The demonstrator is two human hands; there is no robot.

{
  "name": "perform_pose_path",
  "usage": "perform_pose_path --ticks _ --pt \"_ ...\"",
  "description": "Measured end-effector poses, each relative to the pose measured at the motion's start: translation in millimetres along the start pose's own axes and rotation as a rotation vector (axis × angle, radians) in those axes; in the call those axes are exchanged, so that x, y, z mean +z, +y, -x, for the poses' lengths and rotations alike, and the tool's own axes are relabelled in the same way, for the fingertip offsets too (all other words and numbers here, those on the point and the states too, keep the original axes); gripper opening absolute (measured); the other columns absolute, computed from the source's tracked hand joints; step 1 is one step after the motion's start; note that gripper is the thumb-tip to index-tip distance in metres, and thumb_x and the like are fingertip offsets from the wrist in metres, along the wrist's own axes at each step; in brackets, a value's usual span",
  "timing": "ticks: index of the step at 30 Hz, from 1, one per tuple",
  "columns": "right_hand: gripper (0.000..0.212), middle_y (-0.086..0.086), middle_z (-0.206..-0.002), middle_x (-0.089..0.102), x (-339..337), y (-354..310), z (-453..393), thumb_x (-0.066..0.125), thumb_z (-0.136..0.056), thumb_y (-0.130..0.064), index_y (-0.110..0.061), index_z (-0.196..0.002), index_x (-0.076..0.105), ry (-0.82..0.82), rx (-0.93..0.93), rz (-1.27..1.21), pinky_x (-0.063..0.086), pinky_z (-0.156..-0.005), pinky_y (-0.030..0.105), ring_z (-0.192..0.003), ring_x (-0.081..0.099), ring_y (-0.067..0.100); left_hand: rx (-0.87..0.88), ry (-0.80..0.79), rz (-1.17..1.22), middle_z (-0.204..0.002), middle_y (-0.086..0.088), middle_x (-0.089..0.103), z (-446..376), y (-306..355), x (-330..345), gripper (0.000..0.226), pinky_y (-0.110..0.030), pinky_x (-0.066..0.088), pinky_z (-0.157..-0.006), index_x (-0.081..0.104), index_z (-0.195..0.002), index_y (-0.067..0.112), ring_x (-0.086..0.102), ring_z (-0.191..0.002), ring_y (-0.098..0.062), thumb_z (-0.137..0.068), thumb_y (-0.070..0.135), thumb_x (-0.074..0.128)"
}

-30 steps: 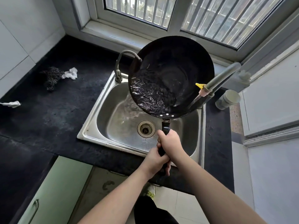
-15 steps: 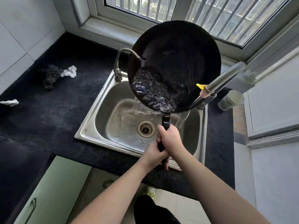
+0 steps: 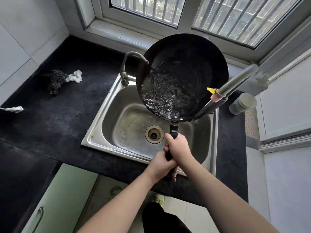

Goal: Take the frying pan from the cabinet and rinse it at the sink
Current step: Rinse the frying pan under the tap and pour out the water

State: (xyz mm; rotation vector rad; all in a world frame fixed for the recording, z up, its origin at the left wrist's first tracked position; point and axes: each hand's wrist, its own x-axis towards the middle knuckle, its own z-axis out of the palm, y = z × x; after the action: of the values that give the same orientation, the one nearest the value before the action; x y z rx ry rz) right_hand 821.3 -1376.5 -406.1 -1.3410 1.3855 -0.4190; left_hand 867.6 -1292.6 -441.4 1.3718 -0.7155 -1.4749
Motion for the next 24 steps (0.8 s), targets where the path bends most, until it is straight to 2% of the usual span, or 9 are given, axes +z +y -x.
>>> perform_pose_path --ticks 6,12,16,24 --pt "0.041 -0.001 -0.044 0.047 8.5 -0.1 10.2 0.052 -0.084 -0.016 -0.019 -0.043 0.047 -0.03 0.028 -0.048 0.042 -0.055 0.034 -0.047 0.045 0.02 -0.007 -0.001 0.02 -0.052 -0.019 0.054 14.7 0.6 -8.8 0.018 -0.028 0.044 -0.044 0.054 -0.068 -0.006 0.052 -0.039 -0.028 -0.082 0.005 0.052" --pt "0.03 -0.001 -0.05 0.043 22.6 -3.4 24.0 0.051 -0.085 -0.012 -0.018 -0.058 0.041 -0.073 0.07 -0.174 0.038 -0.051 0.029 -0.043 0.042 0.016 -0.011 0.01 -0.001 -0.048 -0.017 0.053 34.2 6.8 -16.6 0.023 -0.026 0.043 -0.044 0.051 -0.056 0.003 0.051 -0.035 -0.027 -0.078 0.008 0.05" --pt "0.028 0.001 -0.051 0.041 35.6 -6.1 38.7 0.05 -0.089 -0.008 -0.015 -0.063 0.04 -0.08 0.105 -0.241 0.035 -0.046 0.025 -0.04 0.04 0.015 -0.037 -0.007 0.031 -0.049 -0.016 0.052 52.8 9.7 -25.3 0.024 -0.027 0.042 -0.042 0.049 -0.058 0.002 0.049 -0.033 -0.025 -0.081 0.006 0.05" --pt "0.03 -0.001 -0.05 0.039 57.1 -6.4 77.9 0.048 -0.088 -0.005 -0.016 -0.062 0.038 -0.122 0.208 -0.35 0.035 -0.047 0.024 -0.041 0.037 0.013 -0.118 -0.026 0.046 -0.05 -0.014 0.049 101.7 15.5 -41.7 0.023 -0.027 0.041 -0.042 0.048 -0.061 0.005 0.049 -0.034 -0.023 -0.08 0.016 0.052"
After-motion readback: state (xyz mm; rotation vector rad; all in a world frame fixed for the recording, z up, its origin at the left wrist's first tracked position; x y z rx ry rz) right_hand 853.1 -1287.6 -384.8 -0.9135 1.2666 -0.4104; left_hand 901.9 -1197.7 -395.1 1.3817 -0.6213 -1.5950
